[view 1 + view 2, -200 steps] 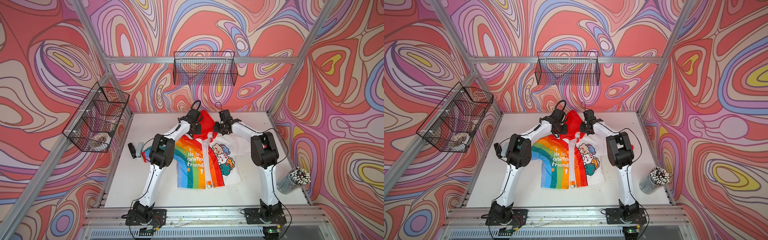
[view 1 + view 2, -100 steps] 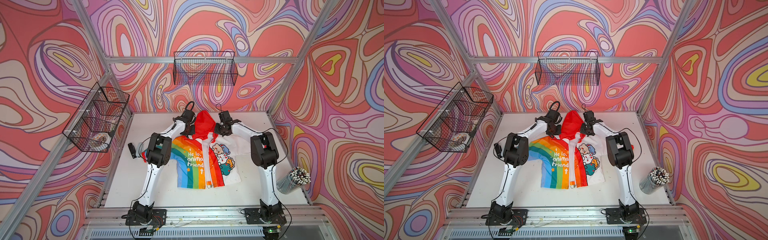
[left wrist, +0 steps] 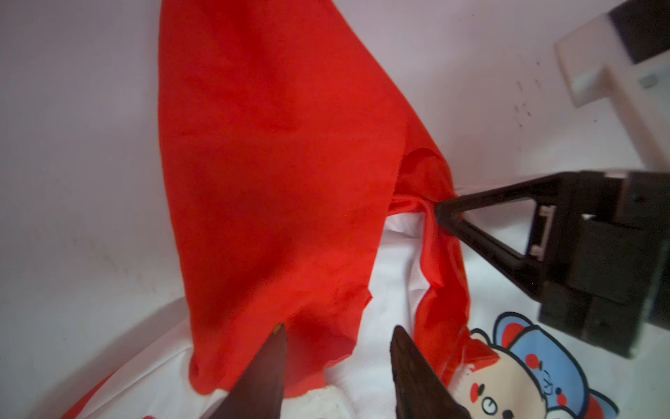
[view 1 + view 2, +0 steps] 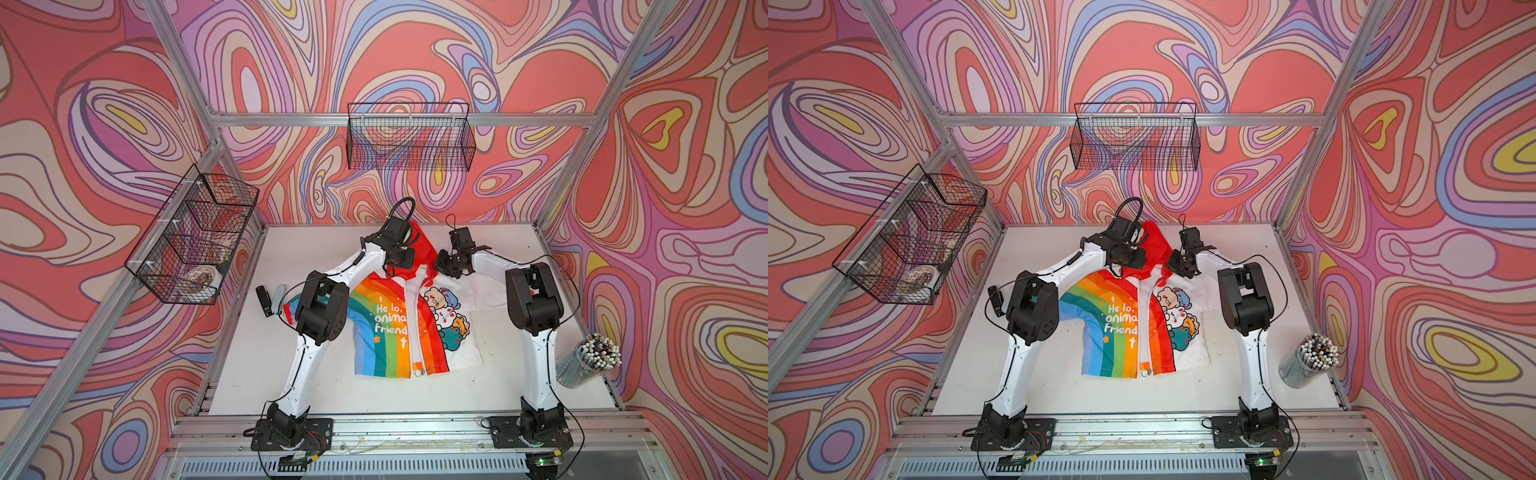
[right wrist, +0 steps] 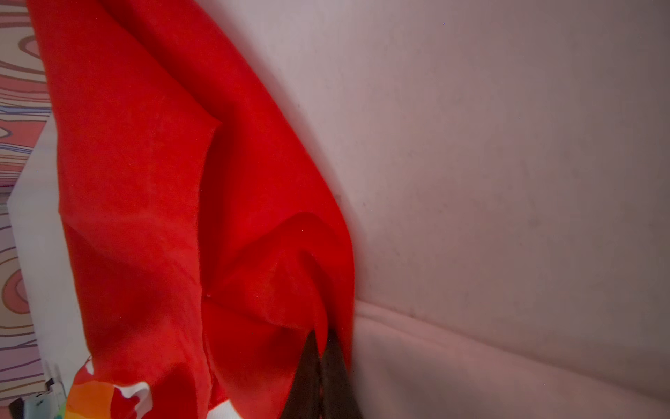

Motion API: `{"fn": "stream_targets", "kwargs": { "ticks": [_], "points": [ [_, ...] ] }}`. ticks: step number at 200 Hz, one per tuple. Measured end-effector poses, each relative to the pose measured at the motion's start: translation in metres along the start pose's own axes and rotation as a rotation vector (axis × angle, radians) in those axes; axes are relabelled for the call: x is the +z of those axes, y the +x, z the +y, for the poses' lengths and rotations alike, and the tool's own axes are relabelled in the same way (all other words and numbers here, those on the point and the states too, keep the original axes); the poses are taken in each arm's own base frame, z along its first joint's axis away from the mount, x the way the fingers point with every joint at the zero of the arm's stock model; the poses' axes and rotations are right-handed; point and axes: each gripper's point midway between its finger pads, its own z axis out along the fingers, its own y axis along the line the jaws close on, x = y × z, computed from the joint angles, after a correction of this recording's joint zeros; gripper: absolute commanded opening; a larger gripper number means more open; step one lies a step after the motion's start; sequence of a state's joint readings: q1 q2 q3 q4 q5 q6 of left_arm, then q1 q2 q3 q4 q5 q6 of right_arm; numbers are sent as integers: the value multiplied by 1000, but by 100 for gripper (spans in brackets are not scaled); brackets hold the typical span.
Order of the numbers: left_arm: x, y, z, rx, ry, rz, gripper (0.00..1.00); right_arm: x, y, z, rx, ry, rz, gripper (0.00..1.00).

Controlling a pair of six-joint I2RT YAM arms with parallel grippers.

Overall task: Unzip the jacket
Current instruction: Smooth out the jacket at the center of the board.

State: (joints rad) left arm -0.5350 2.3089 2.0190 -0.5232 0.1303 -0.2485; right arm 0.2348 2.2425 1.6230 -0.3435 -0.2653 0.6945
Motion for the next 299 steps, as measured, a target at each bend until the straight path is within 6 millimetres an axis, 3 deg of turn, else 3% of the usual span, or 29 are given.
{"fn": "stream_targets", "kwargs": {
  "ticks": [34, 75, 114, 195, 248, 299],
  "points": [
    [5, -19, -11, 30, 26, -46, 48, 0, 0, 0, 25, -30, 14, 0],
    [26, -33, -15, 59, 33, -69, 50, 0, 1, 0, 36, -41, 21, 0],
    [45, -22, -12, 70, 16, -26, 50, 0, 1, 0, 41, -46, 25, 0],
    [64, -1, -7, 75, 7, 53, 60, 0, 1, 0, 41, -53, 26, 0],
    [76, 13, -5, 90, -32, 106, 49, 0, 1, 0, 42, -58, 27, 0],
    [71, 19, 9, 108, -159, 132, 36, 1, 2, 0, 43, -60, 28, 0]
  ]
}}
